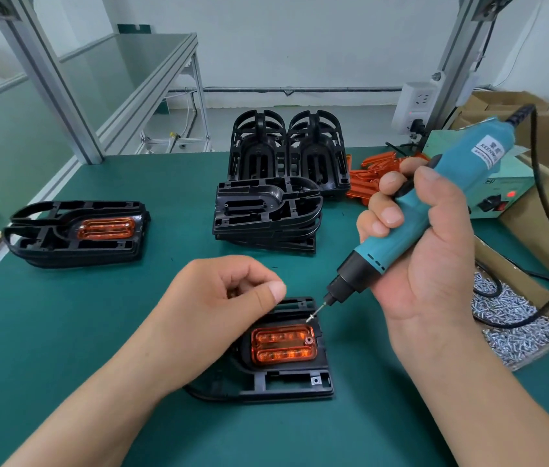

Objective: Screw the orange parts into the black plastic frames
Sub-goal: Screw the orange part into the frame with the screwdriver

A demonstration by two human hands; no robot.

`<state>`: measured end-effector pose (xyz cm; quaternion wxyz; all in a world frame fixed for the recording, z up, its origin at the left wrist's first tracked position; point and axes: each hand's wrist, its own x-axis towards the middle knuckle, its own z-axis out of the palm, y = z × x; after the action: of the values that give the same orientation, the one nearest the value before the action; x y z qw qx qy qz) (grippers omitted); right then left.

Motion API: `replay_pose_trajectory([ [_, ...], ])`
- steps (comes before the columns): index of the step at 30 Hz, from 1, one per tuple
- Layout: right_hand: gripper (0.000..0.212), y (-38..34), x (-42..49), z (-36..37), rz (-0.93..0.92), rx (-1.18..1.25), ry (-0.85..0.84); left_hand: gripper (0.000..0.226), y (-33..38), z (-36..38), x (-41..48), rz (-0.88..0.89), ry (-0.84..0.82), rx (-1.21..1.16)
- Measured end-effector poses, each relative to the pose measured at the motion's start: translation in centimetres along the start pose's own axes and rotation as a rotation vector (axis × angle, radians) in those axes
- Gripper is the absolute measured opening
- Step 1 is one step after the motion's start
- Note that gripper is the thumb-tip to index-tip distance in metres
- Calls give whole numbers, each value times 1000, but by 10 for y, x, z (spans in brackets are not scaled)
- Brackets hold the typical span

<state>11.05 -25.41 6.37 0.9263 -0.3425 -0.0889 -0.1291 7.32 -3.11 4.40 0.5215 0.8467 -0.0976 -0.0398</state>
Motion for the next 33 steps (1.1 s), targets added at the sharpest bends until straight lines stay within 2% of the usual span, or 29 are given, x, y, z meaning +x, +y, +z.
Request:
replay_pose_trajectory([
  [4, 6, 2, 1, -1, 28, -45, -42, 12, -1, 5, -4, 66, 76, 446],
  [7, 7, 5, 1, -1, 41, -89, -71, 36, 2, 11, -5, 112, 69, 709],
  [11, 7, 7, 1, -2, 59, -128, -111, 56, 0, 17, -5, 157, 77, 892],
  [33, 14, 11, -14, 12, 5, -357, -296, 46, 2, 22, -3, 112, 20, 943],
])
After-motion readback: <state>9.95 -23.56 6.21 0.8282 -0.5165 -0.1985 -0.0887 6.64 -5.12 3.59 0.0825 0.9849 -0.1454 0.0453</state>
